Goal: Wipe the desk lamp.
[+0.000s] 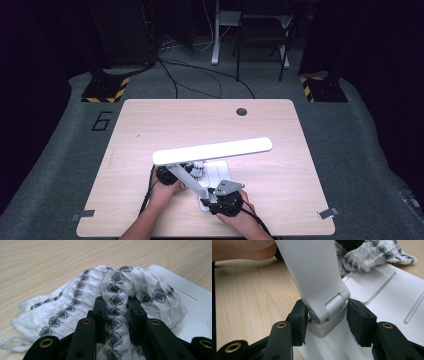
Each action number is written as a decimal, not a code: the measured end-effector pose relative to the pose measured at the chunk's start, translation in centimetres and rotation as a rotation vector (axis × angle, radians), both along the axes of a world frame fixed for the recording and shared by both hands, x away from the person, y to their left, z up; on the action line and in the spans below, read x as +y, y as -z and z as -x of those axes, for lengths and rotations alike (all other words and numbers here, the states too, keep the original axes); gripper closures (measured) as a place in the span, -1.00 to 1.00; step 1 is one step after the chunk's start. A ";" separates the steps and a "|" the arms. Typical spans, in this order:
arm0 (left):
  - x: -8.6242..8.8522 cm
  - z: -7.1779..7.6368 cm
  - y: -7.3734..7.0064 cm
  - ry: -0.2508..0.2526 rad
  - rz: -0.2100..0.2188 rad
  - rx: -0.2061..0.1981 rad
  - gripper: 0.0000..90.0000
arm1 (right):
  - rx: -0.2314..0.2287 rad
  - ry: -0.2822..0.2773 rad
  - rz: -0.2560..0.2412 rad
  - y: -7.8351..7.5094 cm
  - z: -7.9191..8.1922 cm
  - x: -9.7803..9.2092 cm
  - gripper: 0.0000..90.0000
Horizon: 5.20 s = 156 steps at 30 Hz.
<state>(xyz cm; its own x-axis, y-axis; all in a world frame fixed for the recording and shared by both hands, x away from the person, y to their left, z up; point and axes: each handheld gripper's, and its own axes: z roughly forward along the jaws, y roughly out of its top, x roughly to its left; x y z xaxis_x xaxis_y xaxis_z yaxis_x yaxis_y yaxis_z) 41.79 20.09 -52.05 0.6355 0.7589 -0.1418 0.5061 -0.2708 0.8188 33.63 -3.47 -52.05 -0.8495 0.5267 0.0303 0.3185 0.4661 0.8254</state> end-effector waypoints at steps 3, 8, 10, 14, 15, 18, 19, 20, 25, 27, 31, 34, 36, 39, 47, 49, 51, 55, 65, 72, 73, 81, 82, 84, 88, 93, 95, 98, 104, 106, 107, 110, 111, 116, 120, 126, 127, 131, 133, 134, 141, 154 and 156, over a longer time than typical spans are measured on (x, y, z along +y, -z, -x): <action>0.0 0.2 -0.1 0.026 -0.024 0.000 0.62 | 0.000 0.000 0.000 0.0 0.0 0.0 0.16; -0.1 0.6 -0.1 0.034 -0.019 0.000 0.62 | -0.002 0.006 0.000 0.0 0.1 0.1 0.16; -0.1 0.8 -0.1 0.038 -0.019 0.003 0.62 | 0.001 0.009 0.000 0.0 0.1 0.1 0.15; 0.0 1.1 -0.1 0.060 -0.025 0.001 0.63 | -0.002 0.006 0.000 0.0 0.1 0.1 0.15; -0.1 1.3 -0.1 0.059 -0.016 0.005 0.63 | -0.002 0.006 0.000 0.0 0.1 0.1 0.15; -0.1 1.6 0.0 0.066 -0.010 0.008 0.63 | -0.003 0.008 -0.001 0.0 0.1 0.1 0.15; -0.1 1.7 0.0 0.068 -0.011 0.008 0.63 | -0.003 0.007 0.000 0.0 0.1 0.1 0.15; -0.1 1.8 0.0 0.071 -0.015 0.008 0.63 | -0.003 0.007 0.001 0.0 0.1 0.1 0.15; -0.1 2.4 0.0 0.091 -0.018 0.009 0.63 | -0.003 0.009 0.000 0.0 0.1 0.1 0.15; -0.1 2.6 0.0 0.098 -0.015 0.014 0.63 | -0.003 0.009 0.000 0.0 0.1 0.1 0.15; -0.2 3.1 -0.2 0.130 -0.031 0.022 0.63 | -0.003 0.010 -0.002 0.0 0.1 0.1 0.15; -0.2 3.4 -0.2 0.145 -0.029 0.028 0.63 | -0.003 0.012 -0.003 0.0 0.1 0.1 0.15; -0.2 3.7 -0.2 0.152 -0.027 0.028 0.63 | -0.002 0.012 -0.003 0.0 0.1 0.1 0.15; -0.3 4.4 -0.2 0.174 -0.021 0.035 0.63 | 0.004 0.021 -0.008 0.1 0.2 0.2 0.15; -0.6 5.5 -0.2 0.189 -0.015 0.039 0.63 | 0.004 0.024 -0.009 0.1 0.2 0.2 0.15; -0.7 5.8 -0.2 0.196 -0.012 0.040 0.63 | 0.003 0.025 -0.009 0.1 0.2 0.2 0.15; -0.6 5.9 -0.3 0.208 -0.018 0.045 0.62 | 0.003 0.026 -0.010 0.1 0.3 0.2 0.15; -0.6 6.2 -0.3 0.220 -0.020 0.044 0.62 | 0.004 0.030 -0.011 0.1 0.3 0.2 0.15; -0.3 6.1 -0.1 0.215 0.004 0.039 0.59 | 0.006 0.027 -0.009 0.1 0.2 0.2 0.15; -0.1 6.1 -0.2 0.207 0.004 0.030 0.57 | 0.009 0.020 -0.015 0.1 0.2 0.1 0.13; 0.0 6.1 -0.3 0.200 0.003 0.016 0.57 | 0.013 0.014 -0.018 0.1 0.2 0.1 0.10; 0.7 6.1 -0.7 0.184 0.013 0.020 0.56 | 0.020 -0.007 -0.016 0.1 0.5 0.1 -0.06; 0.7 6.1 -0.7 0.184 0.013 0.020 0.56 | 0.010 -0.019 -0.010 0.1 0.4 0.1 -0.06; 0.8 6.3 -0.8 0.181 0.008 0.014 0.55 | 0.007 -0.021 -0.010 0.1 0.4 0.1 -0.07; 1.0 6.4 -0.9 0.183 0.002 0.011 0.55 | 0.017 -0.010 -0.015 0.1 0.6 0.1 -0.13; 1.4 6.4 -1.2 0.176 0.012 0.004 0.55 | 0.030 0.001 -0.016 0.0 0.5 -0.3 -0.14; 1.8 6.4 -1.5 0.174 0.021 0.002 0.55 | 0.030 0.003 -0.017 0.0 0.5 -0.5 -0.14; 2.1 6.5 -1.9 0.163 0.044 -0.002 0.55 | 0.020 0.007 -0.037 -0.2 0.4 -0.8 -0.14; 2.8 6.9 -2.6 0.151 0.049 -0.027 0.55 | 0.031 0.032 -0.062 -0.6 0.4 -1.3 -0.14; 3.1 7.0 -2.7 0.146 0.060 -0.025 0.55 | 0.026 0.035 -0.067 -0.6 0.3 -1.4 -0.14; 3.3 7.0 -2.8 0.138 0.064 -0.028 0.55 | 0.030 0.036 -0.065 -0.7 0.3 -1.5 -0.15; 3.6 7.0 -3.0 0.135 0.064 -0.033 0.55 | 0.028 0.036 -0.062 -0.7 0.3 -1.6 -0.15; 3.9 7.0 -3.1 0.124 0.075 -0.031 0.55 | 0.033 0.037 -0.070 -0.7 0.3 -1.5 -0.16; 4.6 7.1 -3.7 0.111 0.078 -0.036 0.55 | 0.030 0.037 -0.063 -0.8 0.4 -1.5 -0.16; 5.1 7.2 -4.0 0.099 0.077 -0.045 0.55 | 0.030 0.039 -0.065 -0.9 0.5 -1.5 -0.16; 6.8 7.6 -4.7 0.056 0.064 -0.076 0.55 | 0.033 0.046 -0.073 -1.0 0.7 -1.6 -0.16; 7.1 7.6 -4.8 0.050 0.060 -0.078 0.55 | 0.035 0.046 -0.074 -1.1 0.7 -1.6 -0.16; 8.2 7.7 -5.0 0.008 0.056 -0.088 0.55 | 0.037 0.045 -0.069 -1.1 0.7 -1.6 -0.16; 8.9 7.7 -5.1 -0.012 0.047 -0.090 0.55 | 0.037 0.045 -0.069 -1.1 0.7 -1.7 -0.16; 9.3 7.7 -5.1 -0.029 0.042 -0.090 0.55 | 0.039 0.043 -0.070 -1.2 0.7 -1.7 -0.16; 11.6 7.7 -5.0 -0.116 0.005 -0.102 0.55 | 0.031 0.053 -0.076 -1.4 0.7 -2.2 -0.17; 14.5 7.4 -4.1 -0.244 0.001 -0.080 0.53 | 0.036 0.062 -0.081 -1.3 0.6 -2.3 -0.17; 14.8 7.4 -4.0 -0.253 0.002 -0.077 0.53 | 0.033 0.069 -0.080 -1.3 0.5 -2.4 -0.17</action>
<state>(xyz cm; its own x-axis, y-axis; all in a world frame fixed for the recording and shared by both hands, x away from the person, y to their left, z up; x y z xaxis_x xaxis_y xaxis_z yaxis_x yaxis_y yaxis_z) 34.38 34.90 -48.06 0.4342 0.8950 -0.1023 0.4938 -0.1415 0.8580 33.10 -5.88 -50.73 -0.8094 0.5783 0.1022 0.3750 0.3750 0.8478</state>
